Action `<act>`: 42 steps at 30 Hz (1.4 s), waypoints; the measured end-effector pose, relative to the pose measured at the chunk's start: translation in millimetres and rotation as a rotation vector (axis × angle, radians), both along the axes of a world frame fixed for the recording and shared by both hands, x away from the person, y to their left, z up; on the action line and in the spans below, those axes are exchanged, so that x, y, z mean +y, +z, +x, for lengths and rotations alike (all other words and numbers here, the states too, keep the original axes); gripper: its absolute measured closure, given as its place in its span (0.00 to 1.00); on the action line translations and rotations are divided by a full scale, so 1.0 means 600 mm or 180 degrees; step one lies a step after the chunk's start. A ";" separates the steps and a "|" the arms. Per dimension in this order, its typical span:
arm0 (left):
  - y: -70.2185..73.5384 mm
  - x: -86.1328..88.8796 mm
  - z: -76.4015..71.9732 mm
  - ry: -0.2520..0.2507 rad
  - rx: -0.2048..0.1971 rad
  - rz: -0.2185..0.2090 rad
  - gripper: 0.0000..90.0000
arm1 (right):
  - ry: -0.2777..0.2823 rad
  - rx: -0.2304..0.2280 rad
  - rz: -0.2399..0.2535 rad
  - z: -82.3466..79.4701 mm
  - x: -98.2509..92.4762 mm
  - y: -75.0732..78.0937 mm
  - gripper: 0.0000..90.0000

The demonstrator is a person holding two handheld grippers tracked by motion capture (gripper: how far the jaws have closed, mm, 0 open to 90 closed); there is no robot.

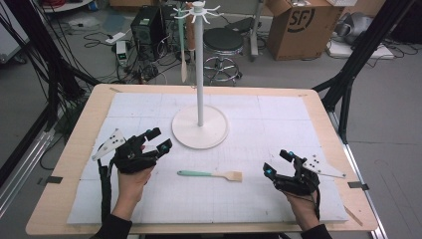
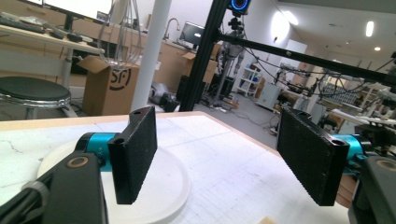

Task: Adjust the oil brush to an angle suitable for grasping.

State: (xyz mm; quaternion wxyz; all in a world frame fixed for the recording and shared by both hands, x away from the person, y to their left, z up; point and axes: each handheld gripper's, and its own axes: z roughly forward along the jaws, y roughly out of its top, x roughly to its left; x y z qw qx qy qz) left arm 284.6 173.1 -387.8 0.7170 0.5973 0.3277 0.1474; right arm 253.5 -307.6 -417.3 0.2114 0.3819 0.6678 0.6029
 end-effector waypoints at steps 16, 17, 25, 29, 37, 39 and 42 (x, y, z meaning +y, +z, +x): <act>-0.040 0.018 -0.030 0.0143 0.0028 -0.0022 0.37 | 0.0028 -0.0018 0.0003 0.000 0.005 0.003 0.16; -0.042 0.019 -0.033 0.0137 0.0035 -0.0022 0.36 | 0.0033 -0.0017 0.0002 0.000 0.005 0.003 0.16; -0.072 0.028 -0.061 0.0067 0.0197 -0.0083 0.30 | 0.0085 -0.0046 0.0005 -0.003 0.015 0.006 0.16; -0.079 0.029 -0.069 0.0084 0.0248 -0.0069 0.29 | 0.0176 -0.0048 -0.0004 -0.005 0.030 0.008 0.16; -0.080 0.047 -0.079 0.0137 0.0305 -0.0077 0.27 | 0.0543 0.0106 0.0080 0.000 0.068 0.010 0.45; -0.079 0.052 -0.082 0.0179 0.0280 -0.0089 0.26 | 0.0614 0.0139 0.0071 0.002 0.078 0.010 0.52; -0.079 0.057 -0.081 0.0186 0.0279 -0.0117 0.26 | 0.0760 0.0197 0.0108 0.008 0.093 0.008 0.61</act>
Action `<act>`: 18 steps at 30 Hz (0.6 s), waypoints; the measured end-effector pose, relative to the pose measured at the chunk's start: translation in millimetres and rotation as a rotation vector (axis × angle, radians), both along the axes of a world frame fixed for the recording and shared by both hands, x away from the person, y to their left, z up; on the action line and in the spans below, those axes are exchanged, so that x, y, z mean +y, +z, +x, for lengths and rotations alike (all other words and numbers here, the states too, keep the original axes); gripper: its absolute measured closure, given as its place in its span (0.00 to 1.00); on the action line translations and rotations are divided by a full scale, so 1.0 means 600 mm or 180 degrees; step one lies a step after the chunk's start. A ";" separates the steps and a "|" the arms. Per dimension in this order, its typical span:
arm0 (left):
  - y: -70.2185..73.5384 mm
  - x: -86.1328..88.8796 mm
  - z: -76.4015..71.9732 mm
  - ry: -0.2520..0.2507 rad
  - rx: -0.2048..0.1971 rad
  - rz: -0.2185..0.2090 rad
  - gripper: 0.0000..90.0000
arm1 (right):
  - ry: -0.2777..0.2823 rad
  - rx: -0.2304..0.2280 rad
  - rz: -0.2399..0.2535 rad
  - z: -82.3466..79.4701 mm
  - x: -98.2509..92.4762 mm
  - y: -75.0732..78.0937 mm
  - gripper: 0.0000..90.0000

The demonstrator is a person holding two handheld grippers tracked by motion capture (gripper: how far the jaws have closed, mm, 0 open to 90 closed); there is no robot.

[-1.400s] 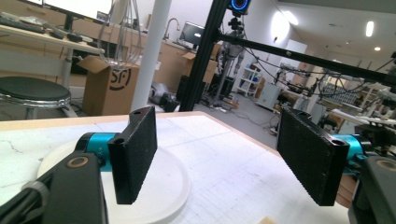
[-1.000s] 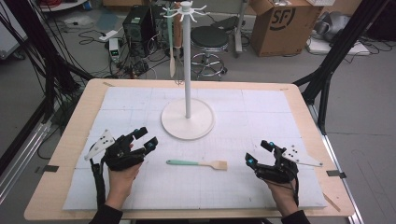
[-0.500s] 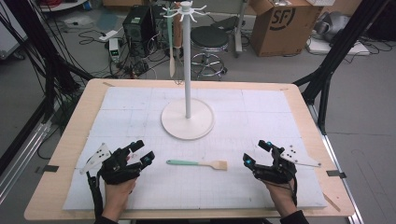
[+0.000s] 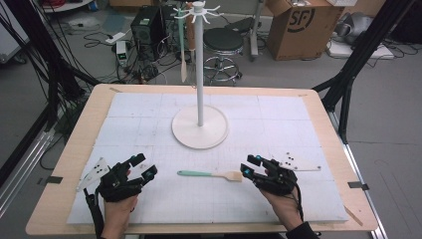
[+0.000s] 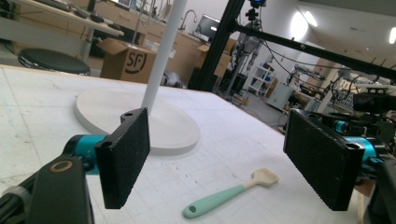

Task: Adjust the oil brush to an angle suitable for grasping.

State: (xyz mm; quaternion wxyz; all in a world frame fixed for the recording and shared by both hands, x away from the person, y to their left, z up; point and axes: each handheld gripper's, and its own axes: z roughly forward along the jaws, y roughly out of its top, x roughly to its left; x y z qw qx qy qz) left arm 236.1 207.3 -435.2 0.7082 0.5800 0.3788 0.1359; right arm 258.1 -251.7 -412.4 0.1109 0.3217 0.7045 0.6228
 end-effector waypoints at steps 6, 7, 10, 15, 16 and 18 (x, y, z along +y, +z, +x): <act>-0.001 0.002 0.000 -0.0001 -0.0010 -0.0019 0.26 | 0.0282 0.0133 -0.0023 0.013 0.032 -0.005 0.77; -0.002 0.001 0.000 -0.0019 0.0000 -0.0015 0.26 | 0.0295 0.0153 -0.0040 0.014 0.037 -0.005 0.79; -0.004 -0.004 0.001 -0.0067 0.0029 0.0012 0.26 | 0.0341 0.0206 -0.0065 0.017 0.048 -0.007 0.81; -0.002 -0.003 -0.005 -0.0016 -0.0008 -0.0045 0.26 | 0.0356 0.0388 -0.0014 0.030 0.058 -0.014 0.88; -0.002 -0.003 -0.006 0.0000 -0.0006 -0.0037 0.25 | 0.0375 0.0426 0.0018 0.034 0.060 -0.016 0.90; -0.002 -0.003 -0.006 0.0038 -0.0004 -0.0001 0.22 | 0.0395 0.0442 0.0035 0.037 0.063 -0.018 0.94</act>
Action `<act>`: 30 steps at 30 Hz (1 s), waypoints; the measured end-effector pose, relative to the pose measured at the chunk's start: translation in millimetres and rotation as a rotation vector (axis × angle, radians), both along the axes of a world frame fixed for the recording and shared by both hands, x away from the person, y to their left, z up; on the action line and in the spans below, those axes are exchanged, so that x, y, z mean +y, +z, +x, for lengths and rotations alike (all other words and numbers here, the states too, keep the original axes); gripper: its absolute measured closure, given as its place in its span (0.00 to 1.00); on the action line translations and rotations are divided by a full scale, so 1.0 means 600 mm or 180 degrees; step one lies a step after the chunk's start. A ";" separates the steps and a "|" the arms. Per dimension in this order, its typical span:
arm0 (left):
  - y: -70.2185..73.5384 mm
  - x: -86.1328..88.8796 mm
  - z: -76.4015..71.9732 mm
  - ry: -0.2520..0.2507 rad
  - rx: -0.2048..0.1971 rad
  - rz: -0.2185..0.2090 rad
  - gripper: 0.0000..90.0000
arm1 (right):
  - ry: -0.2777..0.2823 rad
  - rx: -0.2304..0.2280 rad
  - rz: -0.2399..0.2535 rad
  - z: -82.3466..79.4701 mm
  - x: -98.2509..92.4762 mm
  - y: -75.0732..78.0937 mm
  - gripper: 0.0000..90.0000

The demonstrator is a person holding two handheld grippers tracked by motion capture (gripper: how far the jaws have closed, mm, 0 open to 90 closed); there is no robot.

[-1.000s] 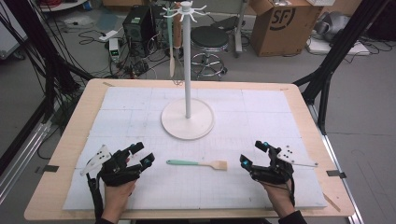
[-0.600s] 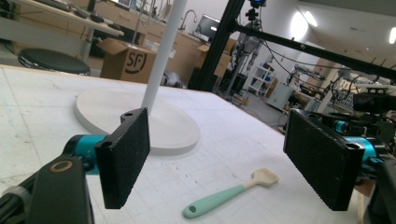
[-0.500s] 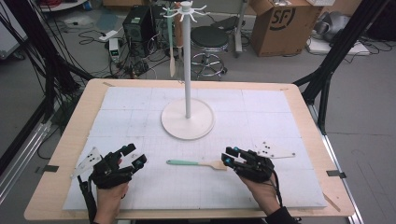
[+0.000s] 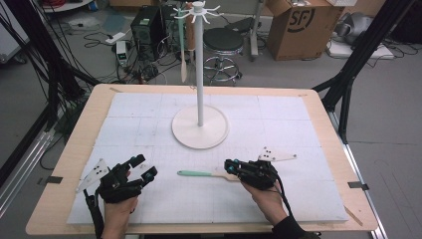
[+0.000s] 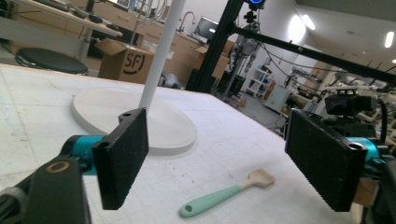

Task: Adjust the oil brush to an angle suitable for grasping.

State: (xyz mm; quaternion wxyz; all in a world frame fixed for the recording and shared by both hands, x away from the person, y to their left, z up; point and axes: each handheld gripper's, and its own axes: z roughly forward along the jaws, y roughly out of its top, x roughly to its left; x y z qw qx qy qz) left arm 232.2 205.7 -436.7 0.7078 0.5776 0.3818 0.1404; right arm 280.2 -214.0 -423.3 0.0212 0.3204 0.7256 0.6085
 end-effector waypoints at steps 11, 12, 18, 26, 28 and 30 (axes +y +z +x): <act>-0.016 -0.005 0.004 -0.0004 0.0119 -0.0036 0.22 | 0.0148 0.0161 -0.0089 0.007 0.029 -0.012 0.99; -0.016 -0.005 0.005 0.0002 0.0127 -0.0037 0.22 | 0.0168 0.0174 -0.0115 0.008 0.034 -0.014 0.99; -0.016 0.000 0.003 0.0046 0.0111 -0.0075 0.22 | 0.0265 0.0309 -0.0320 0.007 0.068 -0.027 0.99; -0.017 0.004 0.003 0.0052 0.0094 -0.0107 0.23 | 0.0311 0.0590 -0.0416 0.016 0.094 -0.042 0.99; -0.017 0.004 0.003 0.0073 0.0102 -0.0103 0.23 | 0.0331 0.0677 -0.0444 0.019 0.100 -0.046 0.99; -0.018 0.004 0.003 0.0072 0.0113 -0.0103 0.23 | 0.0325 0.0715 -0.0464 0.022 0.103 -0.049 0.99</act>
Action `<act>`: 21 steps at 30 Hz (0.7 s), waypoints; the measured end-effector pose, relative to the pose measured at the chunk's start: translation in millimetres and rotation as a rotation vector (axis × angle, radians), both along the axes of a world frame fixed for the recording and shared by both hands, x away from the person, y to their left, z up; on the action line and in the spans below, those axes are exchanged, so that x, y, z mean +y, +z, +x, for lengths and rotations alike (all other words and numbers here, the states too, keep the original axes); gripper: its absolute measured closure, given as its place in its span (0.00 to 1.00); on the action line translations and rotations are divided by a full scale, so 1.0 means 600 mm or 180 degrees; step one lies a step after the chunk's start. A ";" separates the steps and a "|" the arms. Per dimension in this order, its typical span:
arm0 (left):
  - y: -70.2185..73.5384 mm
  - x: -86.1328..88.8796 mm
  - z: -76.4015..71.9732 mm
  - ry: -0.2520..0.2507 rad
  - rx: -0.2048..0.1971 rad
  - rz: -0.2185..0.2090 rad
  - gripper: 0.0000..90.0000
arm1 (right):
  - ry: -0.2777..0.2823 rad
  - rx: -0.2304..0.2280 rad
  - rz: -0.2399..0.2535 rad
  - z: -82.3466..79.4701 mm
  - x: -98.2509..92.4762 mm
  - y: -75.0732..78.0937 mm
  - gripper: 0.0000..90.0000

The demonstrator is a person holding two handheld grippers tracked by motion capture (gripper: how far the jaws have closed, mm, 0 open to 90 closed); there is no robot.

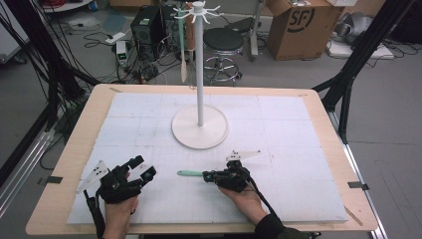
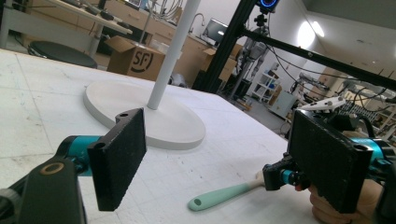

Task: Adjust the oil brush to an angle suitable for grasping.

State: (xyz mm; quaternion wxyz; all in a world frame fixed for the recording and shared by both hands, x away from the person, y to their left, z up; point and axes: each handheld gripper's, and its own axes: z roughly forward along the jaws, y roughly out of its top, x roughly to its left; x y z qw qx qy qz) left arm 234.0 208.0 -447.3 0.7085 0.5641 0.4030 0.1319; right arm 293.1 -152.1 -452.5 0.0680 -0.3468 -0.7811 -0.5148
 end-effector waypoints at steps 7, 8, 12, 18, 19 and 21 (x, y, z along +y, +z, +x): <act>0.000 -0.002 0.000 0.0008 -0.0015 0.0011 0.22 | -0.0007 0.0141 -0.0107 0.009 0.016 -0.005 0.99; 0.000 -0.001 0.000 0.0027 -0.0024 0.0014 0.23 | -0.0003 0.0170 -0.0109 0.010 0.017 -0.004 0.99; -0.001 0.000 0.001 0.0026 -0.0009 0.0002 0.22 | -0.0003 0.0237 -0.0154 0.015 0.018 -0.006 0.99; 0.001 -0.002 0.000 0.0017 -0.0024 0.0021 0.23 | 0.0052 0.0319 -0.0379 0.023 0.034 -0.009 0.99; 0.001 -0.003 0.000 0.0013 -0.0022 0.0015 0.23 | 0.0048 0.0343 -0.0386 0.024 0.035 -0.009 0.99; 0.001 -0.003 0.000 0.0004 -0.0029 -0.0001 0.23 | 0.0050 0.0392 -0.0424 0.028 0.037 -0.011 0.99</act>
